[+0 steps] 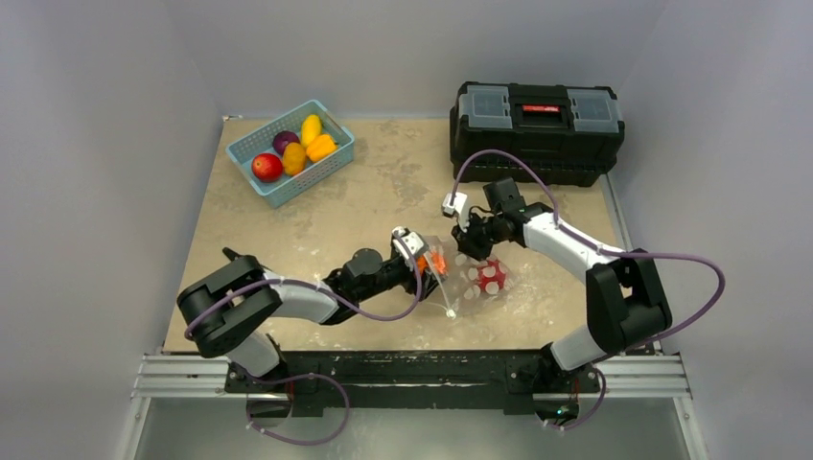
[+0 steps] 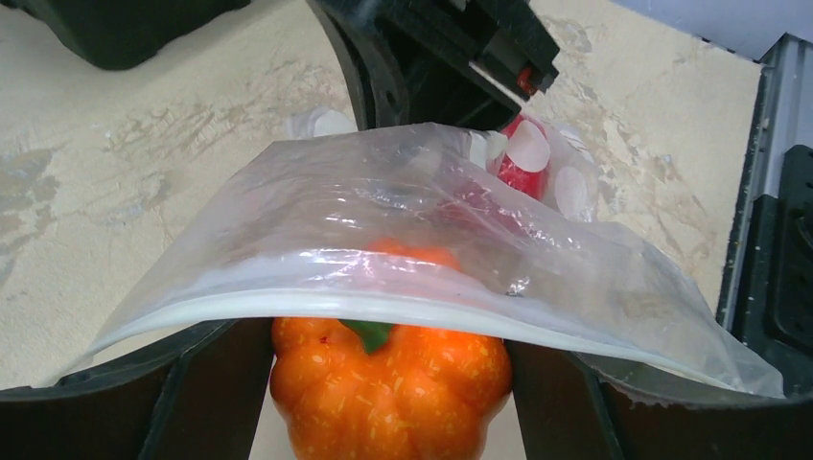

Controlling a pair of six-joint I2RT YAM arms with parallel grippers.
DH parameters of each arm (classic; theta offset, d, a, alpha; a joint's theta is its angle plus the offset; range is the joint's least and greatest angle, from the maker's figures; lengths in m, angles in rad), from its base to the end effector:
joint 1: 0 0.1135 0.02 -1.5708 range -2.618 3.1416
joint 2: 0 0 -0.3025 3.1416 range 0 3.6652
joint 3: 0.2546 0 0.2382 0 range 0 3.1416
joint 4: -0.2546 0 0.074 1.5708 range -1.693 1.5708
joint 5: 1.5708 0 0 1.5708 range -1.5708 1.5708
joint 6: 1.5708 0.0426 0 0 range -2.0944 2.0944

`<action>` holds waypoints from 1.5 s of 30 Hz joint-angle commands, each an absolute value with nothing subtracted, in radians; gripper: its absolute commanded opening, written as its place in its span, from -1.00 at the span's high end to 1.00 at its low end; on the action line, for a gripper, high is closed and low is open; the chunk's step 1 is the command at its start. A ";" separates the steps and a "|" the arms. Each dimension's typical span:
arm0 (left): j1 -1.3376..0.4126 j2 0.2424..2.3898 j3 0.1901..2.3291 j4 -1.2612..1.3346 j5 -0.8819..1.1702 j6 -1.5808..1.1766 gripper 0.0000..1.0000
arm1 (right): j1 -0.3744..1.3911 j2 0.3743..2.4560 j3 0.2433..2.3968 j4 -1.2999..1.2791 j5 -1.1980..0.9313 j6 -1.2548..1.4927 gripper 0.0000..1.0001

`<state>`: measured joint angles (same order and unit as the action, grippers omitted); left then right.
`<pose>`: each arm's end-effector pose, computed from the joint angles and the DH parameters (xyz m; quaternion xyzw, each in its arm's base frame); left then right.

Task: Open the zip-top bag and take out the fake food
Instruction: Pick up the fake vegetable from the zipper food storage bag.

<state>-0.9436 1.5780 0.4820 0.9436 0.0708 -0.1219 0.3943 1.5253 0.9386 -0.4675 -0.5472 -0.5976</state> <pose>0.1713 -0.2415 0.2207 0.3240 0.6861 -0.3537 0.5470 0.2555 0.1303 0.2421 -0.5037 0.7859 0.2349 0.2712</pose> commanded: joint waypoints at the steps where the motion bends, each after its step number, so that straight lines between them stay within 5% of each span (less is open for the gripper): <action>1: -0.942 1.490 0.460 0.896 0.074 -0.246 1.00 | 0.380 1.475 0.963 -0.478 -0.586 -0.621 0.77; 16: -0.876 1.276 0.582 0.317 0.192 -0.422 1.00 | 0.365 1.450 0.960 -0.498 -0.605 -0.647 0.57; 34: -0.750 1.102 0.747 -0.231 0.289 -0.442 1.00 | 0.353 1.433 0.954 -0.497 -0.604 -0.653 0.56; 45: -0.637 1.075 0.948 -0.562 0.062 -0.389 1.00 | 0.354 1.430 0.953 -0.495 -0.599 -0.657 0.57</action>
<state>-0.6720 1.0908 0.8459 -0.4316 0.1795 -0.4225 0.3584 1.4643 0.9386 -0.5007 -0.5724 -0.6415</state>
